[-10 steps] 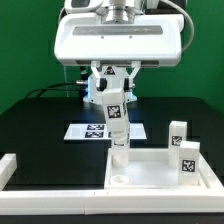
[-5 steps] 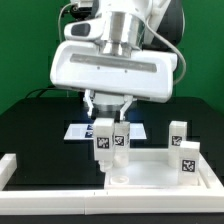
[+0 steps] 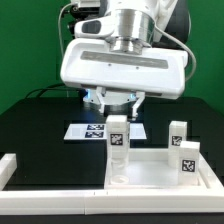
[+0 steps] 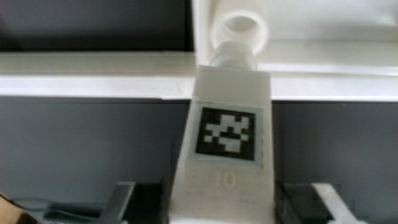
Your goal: Assemble square table
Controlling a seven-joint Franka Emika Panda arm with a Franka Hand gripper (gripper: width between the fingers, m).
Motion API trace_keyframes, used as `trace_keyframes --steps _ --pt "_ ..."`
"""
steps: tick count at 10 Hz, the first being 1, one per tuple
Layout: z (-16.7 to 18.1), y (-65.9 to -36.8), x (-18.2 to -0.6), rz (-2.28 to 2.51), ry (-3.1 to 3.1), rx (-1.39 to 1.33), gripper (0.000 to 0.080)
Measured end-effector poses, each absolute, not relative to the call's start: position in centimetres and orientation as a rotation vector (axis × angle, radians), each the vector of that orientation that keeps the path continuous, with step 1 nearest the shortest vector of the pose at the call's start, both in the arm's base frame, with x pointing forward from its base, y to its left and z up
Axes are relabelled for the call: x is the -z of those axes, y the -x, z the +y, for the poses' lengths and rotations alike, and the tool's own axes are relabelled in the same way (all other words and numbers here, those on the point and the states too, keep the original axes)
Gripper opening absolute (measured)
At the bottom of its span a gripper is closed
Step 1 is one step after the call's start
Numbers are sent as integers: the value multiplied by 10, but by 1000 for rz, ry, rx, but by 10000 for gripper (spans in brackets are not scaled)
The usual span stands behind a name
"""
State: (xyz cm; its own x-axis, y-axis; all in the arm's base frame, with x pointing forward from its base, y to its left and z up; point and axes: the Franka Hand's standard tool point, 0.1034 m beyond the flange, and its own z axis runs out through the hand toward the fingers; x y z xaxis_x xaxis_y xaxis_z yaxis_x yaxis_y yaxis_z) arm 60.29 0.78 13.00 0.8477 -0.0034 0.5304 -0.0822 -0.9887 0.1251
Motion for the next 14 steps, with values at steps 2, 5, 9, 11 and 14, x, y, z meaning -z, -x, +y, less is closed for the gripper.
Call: trace_keyframes --steps 2,5,9,11,14 --pt "9 -604 -122 -41 -2868 -830 284" --pt "4 -597 -112 -5 -2860 -797 284" --pt "8 -597 -108 22 -2853 -813 284" --pt "10 -597 -107 28 -2854 -811 284" --pt "10 -596 -107 50 -2850 -807 284"
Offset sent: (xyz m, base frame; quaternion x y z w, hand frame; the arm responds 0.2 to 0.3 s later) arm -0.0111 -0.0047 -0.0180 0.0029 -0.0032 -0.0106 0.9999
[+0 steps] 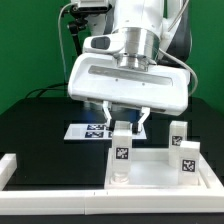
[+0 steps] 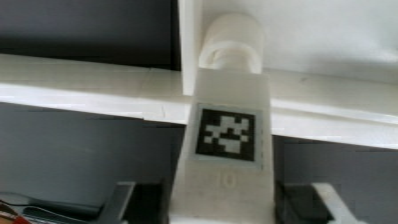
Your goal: Assemble square table
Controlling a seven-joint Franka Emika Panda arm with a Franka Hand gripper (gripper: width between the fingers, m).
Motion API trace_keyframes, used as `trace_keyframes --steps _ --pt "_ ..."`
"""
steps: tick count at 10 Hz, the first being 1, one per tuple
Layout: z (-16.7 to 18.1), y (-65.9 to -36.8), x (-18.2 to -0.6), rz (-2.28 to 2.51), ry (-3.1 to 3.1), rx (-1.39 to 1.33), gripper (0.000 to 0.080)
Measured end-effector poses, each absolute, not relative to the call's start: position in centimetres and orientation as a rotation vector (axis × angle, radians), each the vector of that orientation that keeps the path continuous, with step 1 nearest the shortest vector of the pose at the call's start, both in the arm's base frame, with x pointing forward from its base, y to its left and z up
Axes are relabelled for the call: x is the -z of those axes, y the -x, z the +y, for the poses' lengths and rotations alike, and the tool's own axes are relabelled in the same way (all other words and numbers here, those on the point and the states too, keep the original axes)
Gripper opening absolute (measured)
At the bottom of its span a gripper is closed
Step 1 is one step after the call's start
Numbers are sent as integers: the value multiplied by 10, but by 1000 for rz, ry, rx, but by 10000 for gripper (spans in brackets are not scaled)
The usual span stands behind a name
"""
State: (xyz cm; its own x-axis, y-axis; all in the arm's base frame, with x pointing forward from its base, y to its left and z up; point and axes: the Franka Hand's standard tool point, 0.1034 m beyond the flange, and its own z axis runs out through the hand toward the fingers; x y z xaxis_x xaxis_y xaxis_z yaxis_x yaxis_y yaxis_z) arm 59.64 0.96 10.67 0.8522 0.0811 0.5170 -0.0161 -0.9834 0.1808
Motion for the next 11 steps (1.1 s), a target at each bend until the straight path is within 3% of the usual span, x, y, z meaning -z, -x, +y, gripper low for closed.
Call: trace_keyframes --steps 3,6,11 --pt "10 -596 -107 61 -2848 -806 607" --pt "10 -596 -107 72 -2846 -804 647" --pt "10 -596 -107 89 -2843 -802 649"
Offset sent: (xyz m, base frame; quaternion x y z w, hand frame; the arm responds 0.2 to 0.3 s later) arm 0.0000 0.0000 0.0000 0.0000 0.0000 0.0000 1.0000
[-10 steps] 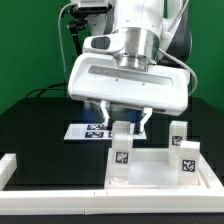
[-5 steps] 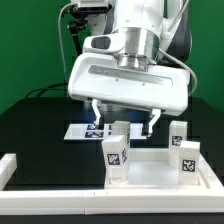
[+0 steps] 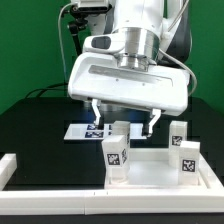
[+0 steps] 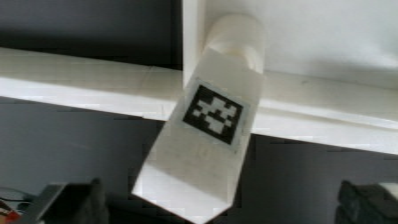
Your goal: Assemble square table
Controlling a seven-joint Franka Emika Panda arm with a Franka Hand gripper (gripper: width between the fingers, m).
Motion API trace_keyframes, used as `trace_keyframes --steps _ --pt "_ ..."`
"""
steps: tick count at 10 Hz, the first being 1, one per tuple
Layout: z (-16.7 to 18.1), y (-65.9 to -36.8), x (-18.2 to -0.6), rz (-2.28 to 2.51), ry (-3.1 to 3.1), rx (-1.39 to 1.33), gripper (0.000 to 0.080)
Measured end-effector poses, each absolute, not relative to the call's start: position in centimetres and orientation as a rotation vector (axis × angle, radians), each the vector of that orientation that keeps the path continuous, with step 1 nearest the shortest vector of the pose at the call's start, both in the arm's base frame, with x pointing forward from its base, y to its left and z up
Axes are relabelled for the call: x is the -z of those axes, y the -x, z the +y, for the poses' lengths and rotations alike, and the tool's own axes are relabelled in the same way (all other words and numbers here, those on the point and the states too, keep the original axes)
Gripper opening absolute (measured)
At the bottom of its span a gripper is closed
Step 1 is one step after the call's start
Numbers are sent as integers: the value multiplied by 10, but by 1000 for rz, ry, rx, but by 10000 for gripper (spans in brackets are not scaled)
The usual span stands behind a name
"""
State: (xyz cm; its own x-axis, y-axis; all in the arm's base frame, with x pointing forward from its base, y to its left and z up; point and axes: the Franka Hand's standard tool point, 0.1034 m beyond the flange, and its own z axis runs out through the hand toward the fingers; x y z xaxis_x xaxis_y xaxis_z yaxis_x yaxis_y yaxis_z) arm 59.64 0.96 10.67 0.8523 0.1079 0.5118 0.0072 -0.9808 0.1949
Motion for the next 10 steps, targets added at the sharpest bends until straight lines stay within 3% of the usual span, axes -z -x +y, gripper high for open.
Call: trace_keyframes --steps 1,3,6,10 --pt "8 -597 -108 96 -2842 -794 649" --pt "-12 -606 -135 38 -2878 -788 649" --pt "-61 -612 -157 -24 -3022 -663 649" --pt "-19 -629 -145 27 -3115 -621 649"
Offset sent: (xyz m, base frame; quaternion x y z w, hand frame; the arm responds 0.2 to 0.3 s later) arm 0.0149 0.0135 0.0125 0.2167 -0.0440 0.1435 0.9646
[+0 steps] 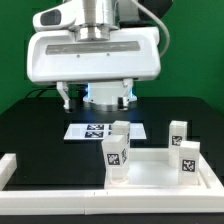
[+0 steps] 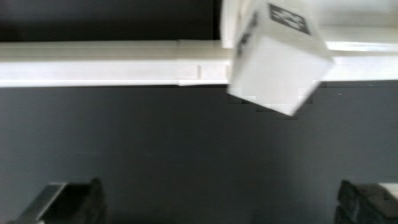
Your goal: Assemble square table
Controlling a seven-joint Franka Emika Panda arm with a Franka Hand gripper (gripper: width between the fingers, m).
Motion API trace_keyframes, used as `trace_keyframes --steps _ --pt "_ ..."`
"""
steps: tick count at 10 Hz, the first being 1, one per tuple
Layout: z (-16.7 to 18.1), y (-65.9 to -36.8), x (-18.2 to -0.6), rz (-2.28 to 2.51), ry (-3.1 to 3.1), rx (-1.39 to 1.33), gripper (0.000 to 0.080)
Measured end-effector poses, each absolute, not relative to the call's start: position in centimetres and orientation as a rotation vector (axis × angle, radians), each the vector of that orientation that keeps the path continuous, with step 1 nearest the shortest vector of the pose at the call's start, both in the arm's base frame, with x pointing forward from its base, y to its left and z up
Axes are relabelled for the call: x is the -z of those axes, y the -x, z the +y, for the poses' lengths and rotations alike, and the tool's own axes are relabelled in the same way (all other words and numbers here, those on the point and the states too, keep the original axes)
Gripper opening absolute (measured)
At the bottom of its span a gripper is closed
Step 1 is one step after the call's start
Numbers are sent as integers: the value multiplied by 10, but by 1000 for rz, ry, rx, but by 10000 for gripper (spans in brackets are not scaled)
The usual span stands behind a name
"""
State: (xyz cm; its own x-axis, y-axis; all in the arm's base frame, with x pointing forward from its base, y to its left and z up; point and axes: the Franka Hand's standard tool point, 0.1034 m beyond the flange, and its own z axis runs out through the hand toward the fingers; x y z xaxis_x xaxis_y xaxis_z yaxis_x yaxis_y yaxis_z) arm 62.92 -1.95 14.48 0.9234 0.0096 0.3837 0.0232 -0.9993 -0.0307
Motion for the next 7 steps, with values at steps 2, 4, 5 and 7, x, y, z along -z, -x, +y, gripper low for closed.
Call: trace_keyframes --steps 2,4,5,7 --pt "12 -630 -127 -3 3037 604 649" --pt "4 -632 -130 -17 3046 615 649" --pt "5 -631 -129 -20 3046 612 649" --pt "-7 -622 -123 31 3041 527 649"
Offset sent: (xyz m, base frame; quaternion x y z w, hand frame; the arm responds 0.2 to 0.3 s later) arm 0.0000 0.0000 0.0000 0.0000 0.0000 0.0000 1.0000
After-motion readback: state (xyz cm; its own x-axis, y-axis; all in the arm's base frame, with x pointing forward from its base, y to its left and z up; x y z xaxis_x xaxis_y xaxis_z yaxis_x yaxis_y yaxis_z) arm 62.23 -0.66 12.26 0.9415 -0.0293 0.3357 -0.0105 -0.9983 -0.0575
